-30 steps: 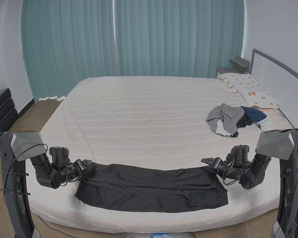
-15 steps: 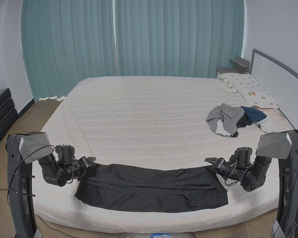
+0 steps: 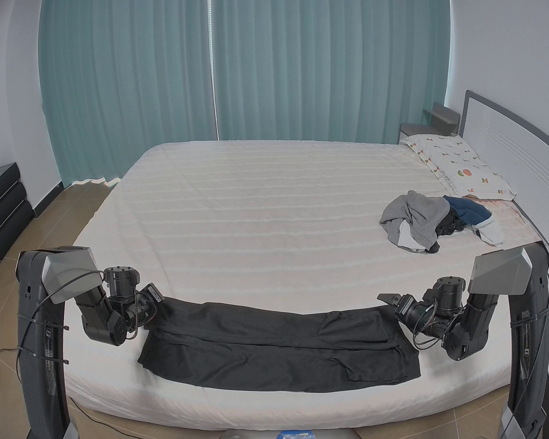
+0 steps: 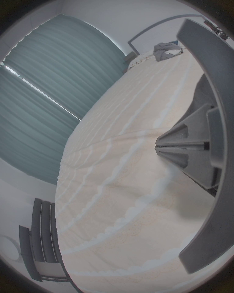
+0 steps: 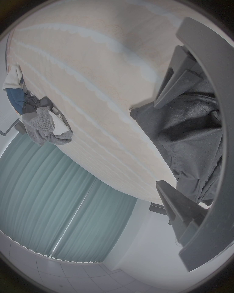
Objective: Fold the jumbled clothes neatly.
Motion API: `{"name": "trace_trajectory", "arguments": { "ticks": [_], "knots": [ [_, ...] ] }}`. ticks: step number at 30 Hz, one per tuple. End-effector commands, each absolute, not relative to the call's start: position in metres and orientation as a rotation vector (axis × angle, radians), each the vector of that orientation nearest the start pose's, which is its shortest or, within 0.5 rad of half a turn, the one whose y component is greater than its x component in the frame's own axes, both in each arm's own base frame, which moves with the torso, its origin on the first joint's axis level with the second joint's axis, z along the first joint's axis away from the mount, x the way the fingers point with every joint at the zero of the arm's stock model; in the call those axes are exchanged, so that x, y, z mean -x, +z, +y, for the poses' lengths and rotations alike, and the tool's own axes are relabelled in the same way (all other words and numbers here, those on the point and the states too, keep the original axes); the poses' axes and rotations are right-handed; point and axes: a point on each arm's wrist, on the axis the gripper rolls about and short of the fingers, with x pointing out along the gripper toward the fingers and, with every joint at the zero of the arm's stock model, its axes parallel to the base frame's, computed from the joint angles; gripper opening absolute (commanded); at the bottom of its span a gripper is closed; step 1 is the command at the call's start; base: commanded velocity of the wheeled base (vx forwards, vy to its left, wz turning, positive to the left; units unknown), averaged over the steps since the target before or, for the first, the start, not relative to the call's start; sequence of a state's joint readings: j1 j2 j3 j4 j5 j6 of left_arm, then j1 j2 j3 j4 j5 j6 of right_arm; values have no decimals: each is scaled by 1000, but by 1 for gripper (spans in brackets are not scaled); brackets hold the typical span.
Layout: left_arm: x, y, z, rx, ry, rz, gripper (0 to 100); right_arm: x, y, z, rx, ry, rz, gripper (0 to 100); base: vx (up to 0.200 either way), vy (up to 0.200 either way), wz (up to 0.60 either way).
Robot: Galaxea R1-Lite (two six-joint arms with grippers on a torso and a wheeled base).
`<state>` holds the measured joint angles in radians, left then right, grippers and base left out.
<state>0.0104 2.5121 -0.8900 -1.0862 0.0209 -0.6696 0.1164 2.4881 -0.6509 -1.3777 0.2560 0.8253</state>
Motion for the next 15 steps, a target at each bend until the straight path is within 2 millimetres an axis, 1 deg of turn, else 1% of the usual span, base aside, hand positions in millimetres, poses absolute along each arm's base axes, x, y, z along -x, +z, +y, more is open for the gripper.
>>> {"name": "trace_trajectory", "arguments": {
  "ticks": [1, 11, 15],
  "knots": [
    [-396, -56, 5, 656, 216, 504, 0, -353, -53, 48, -833, 154, 592, 100, 0, 0, 0],
    [-394, -61, 10, 639, 290, 494, 0, -352, -54, 47, -833, 152, 593, 100, 0, 0, 0],
    [-394, -61, 9, 638, 290, 494, 0, -352, -54, 48, -833, 154, 594, 100, 0, 0, 0]
  ]
}}
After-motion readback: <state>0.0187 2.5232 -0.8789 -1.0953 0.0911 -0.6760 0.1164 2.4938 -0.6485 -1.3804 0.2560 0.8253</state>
